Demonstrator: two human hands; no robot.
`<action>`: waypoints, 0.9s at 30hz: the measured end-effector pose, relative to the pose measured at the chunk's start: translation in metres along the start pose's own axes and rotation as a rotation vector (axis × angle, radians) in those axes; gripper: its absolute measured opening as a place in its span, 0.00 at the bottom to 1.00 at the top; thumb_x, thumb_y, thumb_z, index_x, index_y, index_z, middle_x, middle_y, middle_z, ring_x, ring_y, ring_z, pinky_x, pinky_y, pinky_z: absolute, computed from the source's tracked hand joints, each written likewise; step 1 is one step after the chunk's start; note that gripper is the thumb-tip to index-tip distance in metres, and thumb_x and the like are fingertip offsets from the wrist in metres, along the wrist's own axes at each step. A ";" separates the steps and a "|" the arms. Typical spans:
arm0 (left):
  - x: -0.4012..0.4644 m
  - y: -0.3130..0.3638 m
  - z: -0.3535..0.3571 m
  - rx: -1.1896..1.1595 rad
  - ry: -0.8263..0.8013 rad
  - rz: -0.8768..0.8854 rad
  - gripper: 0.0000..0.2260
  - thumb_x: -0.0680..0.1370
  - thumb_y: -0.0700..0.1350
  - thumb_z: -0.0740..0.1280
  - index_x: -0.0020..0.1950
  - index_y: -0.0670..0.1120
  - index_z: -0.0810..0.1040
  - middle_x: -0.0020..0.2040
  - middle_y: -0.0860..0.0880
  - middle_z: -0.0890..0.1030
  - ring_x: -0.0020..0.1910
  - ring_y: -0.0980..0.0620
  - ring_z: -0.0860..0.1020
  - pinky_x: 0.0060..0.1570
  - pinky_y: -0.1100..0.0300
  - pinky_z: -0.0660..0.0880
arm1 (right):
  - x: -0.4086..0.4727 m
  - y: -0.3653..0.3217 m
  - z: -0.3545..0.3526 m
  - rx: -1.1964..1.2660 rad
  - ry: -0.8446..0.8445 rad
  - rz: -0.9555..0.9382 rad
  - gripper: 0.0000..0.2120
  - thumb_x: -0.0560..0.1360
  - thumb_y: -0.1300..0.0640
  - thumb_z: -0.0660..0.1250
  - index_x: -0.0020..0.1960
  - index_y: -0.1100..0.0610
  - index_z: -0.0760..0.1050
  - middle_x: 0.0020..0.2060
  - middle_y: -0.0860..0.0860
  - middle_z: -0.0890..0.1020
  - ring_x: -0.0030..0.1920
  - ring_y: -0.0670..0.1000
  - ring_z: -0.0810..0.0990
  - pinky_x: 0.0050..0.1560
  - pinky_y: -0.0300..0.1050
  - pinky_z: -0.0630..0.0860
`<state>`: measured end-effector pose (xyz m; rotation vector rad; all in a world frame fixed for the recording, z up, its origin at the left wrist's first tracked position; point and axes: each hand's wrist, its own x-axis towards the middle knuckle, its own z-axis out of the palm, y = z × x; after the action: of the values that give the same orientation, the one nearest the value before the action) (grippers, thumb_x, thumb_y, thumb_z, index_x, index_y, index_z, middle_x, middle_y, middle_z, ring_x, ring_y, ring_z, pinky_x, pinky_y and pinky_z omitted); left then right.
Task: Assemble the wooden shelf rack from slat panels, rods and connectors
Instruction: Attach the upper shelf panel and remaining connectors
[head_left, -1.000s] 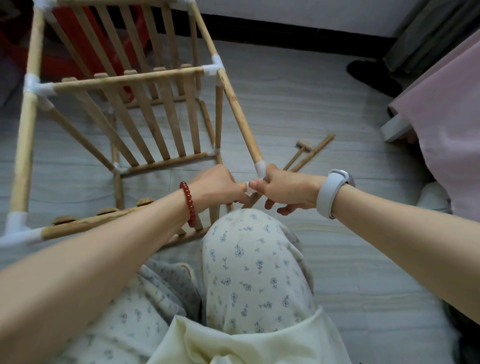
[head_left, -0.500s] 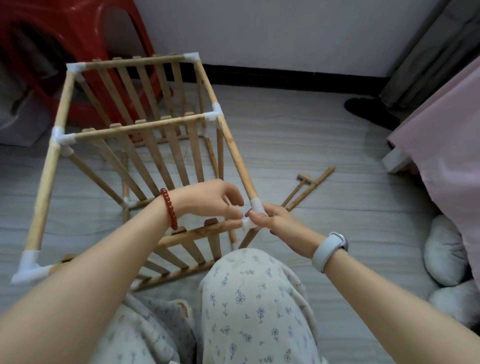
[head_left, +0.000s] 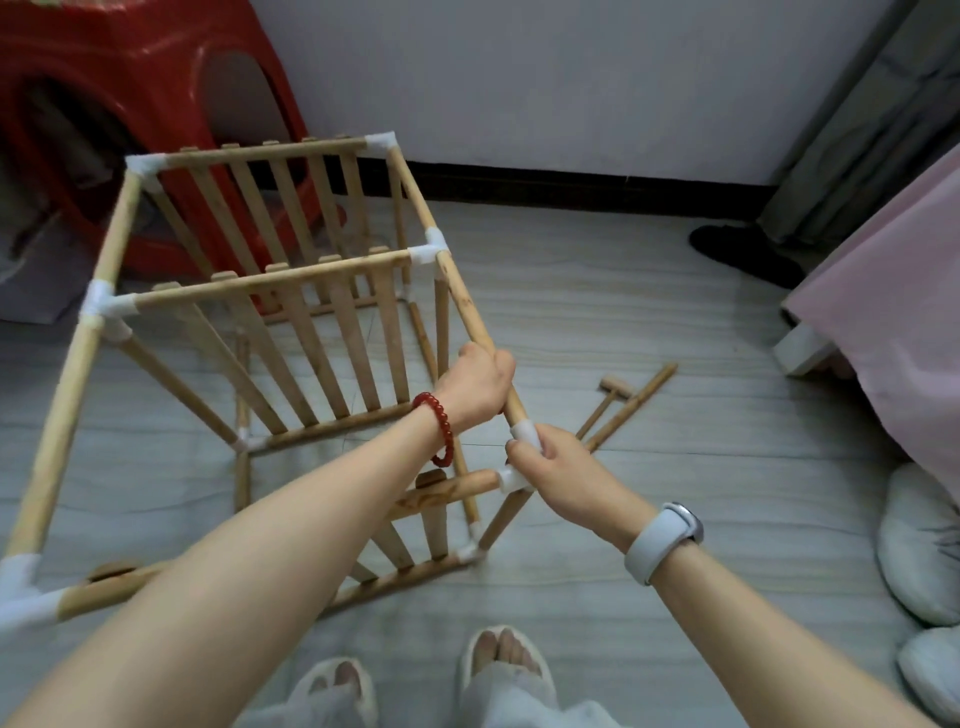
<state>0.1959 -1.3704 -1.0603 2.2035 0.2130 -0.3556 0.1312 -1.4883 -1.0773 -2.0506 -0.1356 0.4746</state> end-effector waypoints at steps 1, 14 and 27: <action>0.003 -0.002 0.002 -0.021 0.017 -0.002 0.11 0.81 0.45 0.51 0.48 0.39 0.67 0.44 0.33 0.77 0.40 0.40 0.77 0.44 0.50 0.74 | 0.002 0.001 0.000 -0.010 0.007 -0.021 0.11 0.76 0.59 0.58 0.36 0.55 0.64 0.31 0.49 0.68 0.29 0.43 0.65 0.27 0.33 0.62; 0.012 -0.002 0.016 -0.119 0.000 -0.068 0.18 0.80 0.46 0.51 0.56 0.32 0.70 0.33 0.42 0.77 0.24 0.49 0.77 0.25 0.60 0.73 | -0.011 0.009 -0.003 0.004 0.044 -0.018 0.12 0.79 0.54 0.58 0.38 0.54 0.67 0.32 0.46 0.69 0.30 0.41 0.66 0.29 0.32 0.64; -0.067 -0.032 -0.026 0.293 -0.548 0.284 0.11 0.79 0.55 0.62 0.56 0.51 0.75 0.46 0.56 0.81 0.46 0.59 0.80 0.50 0.59 0.77 | -0.012 -0.040 -0.032 -0.482 -0.110 0.225 0.18 0.78 0.48 0.58 0.45 0.61 0.78 0.37 0.56 0.84 0.35 0.52 0.83 0.36 0.42 0.77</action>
<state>0.1289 -1.3325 -1.0471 2.2799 -0.4714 -0.8501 0.1369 -1.4975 -1.0259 -2.5265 -0.0912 0.7513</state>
